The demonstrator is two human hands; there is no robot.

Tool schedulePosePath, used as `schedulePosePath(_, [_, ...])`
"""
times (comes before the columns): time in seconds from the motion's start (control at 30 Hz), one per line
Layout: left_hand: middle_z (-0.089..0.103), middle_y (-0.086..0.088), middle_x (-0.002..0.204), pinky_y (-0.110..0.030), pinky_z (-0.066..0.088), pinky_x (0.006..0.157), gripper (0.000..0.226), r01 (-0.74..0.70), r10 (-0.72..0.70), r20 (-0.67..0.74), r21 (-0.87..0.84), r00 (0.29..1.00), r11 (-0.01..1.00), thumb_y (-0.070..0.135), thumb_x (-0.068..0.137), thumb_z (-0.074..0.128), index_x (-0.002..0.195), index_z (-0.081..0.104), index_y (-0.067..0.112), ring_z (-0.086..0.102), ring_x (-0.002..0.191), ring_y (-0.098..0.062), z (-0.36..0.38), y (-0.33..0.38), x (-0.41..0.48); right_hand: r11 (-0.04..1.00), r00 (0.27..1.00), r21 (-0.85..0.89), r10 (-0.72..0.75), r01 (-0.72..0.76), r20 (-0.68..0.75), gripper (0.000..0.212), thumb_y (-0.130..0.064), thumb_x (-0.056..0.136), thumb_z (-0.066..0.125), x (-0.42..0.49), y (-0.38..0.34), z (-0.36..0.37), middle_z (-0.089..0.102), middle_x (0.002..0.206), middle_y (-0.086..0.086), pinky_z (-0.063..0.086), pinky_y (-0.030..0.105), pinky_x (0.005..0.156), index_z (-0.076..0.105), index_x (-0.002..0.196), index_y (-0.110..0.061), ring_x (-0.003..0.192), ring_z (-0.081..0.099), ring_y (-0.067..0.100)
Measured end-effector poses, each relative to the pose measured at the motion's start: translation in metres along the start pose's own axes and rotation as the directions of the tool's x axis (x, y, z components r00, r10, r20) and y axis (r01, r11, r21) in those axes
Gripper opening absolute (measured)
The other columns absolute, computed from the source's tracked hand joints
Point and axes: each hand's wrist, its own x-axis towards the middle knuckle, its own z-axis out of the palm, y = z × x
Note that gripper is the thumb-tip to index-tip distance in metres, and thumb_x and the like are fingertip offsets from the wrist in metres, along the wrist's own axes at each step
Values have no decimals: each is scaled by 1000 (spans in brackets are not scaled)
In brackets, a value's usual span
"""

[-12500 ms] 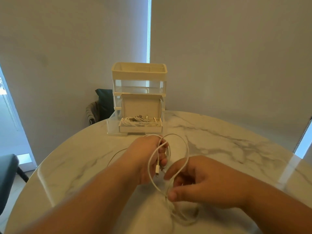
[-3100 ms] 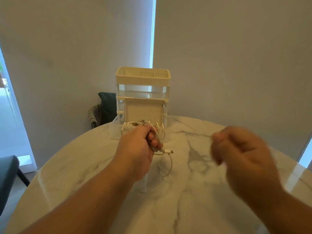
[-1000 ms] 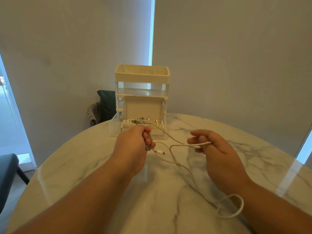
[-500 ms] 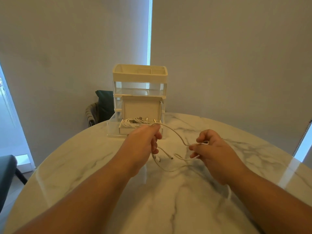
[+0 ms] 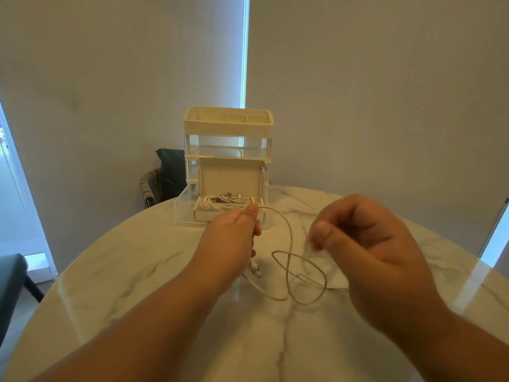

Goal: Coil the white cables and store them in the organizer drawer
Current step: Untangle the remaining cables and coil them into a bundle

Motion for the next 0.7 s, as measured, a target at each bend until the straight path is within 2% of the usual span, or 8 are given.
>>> schedulePosePath(0.1, [56,3,58,-36,50,64,51,-49,51,-27,70,998,996,56,98,41,75,63,17,55,58,-15,3,3,-6,948,967,223,194,-229,165,15,-27,85,64,-12,10,24,69,75,10,57,32,66,69,77,-15,70,67,25])
schedulePosePath(0.17, [58,1,62,-35,49,65,52,-84,86,-20,109,996,991,55,99,39,77,64,16,57,63,-17,4,4,-11,909,917,121,395,-400,65,3,-25,92,64,-8,35,32,68,91,2,61,36,73,64,95,-26,80,70,20])
schedulePosePath(0.23, [58,-1,65,-35,50,65,52,-82,81,17,111,997,990,53,100,38,77,64,14,56,65,-18,4,5,-14,874,872,12,486,-486,-57,30,-33,91,66,0,55,30,62,105,-2,61,37,76,50,116,-33,87,69,16])
schedulePosePath(0.33, [54,2,56,-38,53,68,52,-38,31,98,75,995,996,53,99,40,71,63,15,54,58,-16,4,8,-15,864,866,-84,488,-497,-109,31,-34,92,65,6,68,21,64,96,-4,57,31,68,50,118,-38,81,66,11])
schedulePosePath(0.4, [52,4,50,-40,53,71,53,-23,15,142,50,990,998,53,99,42,67,62,15,52,53,-15,4,10,-16,873,890,-172,442,-456,-115,8,-34,94,62,8,73,17,67,88,-8,54,32,70,65,101,-36,76,62,10])
schedulePosePath(0.47, [48,2,49,-39,52,70,53,-4,-1,203,25,979,1000,50,100,43,67,61,13,47,50,-16,3,13,-18,876,900,-211,412,-434,-140,12,-35,94,60,10,76,16,68,88,-11,50,30,73,71,89,-32,80,60,9])
schedulePosePath(0.6, [43,-4,55,-31,50,60,49,59,-48,341,-21,939,998,42,103,41,73,62,8,42,51,-17,-1,19,-25,898,886,-24,427,-438,-180,21,-28,99,55,18,84,12,72,85,-11,49,30,76,73,90,-31,83,63,9])
schedulePosePath(0.7, [37,-6,58,-26,46,52,42,141,-46,471,-168,881,976,27,104,40,73,59,6,39,51,-16,-6,22,-30,914,902,73,406,-399,-146,26,-21,101,50,23,86,7,64,67,-4,51,30,72,73,95,-29,71,62,14])
